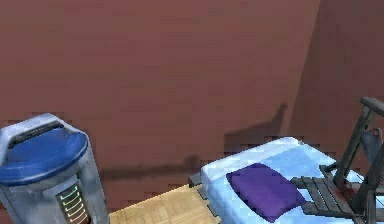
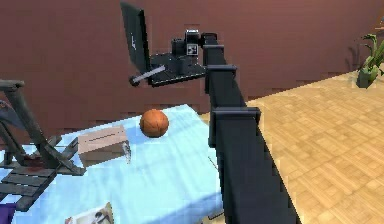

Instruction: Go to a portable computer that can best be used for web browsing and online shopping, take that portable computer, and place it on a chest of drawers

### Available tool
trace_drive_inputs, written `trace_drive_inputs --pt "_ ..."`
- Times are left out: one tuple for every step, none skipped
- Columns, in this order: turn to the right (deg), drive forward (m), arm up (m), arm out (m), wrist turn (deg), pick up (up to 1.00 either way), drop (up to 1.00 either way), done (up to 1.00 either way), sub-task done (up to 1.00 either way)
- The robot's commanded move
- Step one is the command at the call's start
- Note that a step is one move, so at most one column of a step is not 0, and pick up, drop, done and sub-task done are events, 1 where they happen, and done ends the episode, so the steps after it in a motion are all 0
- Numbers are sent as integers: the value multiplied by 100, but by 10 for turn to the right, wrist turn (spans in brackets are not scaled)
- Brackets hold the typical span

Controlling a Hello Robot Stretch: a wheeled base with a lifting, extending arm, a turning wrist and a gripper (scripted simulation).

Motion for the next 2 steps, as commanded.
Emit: trace_drive_inputs --pt "0 0 0 0 -450 0 0 0 0" --pt "0 0 0 0 -390 0 0 0 0"
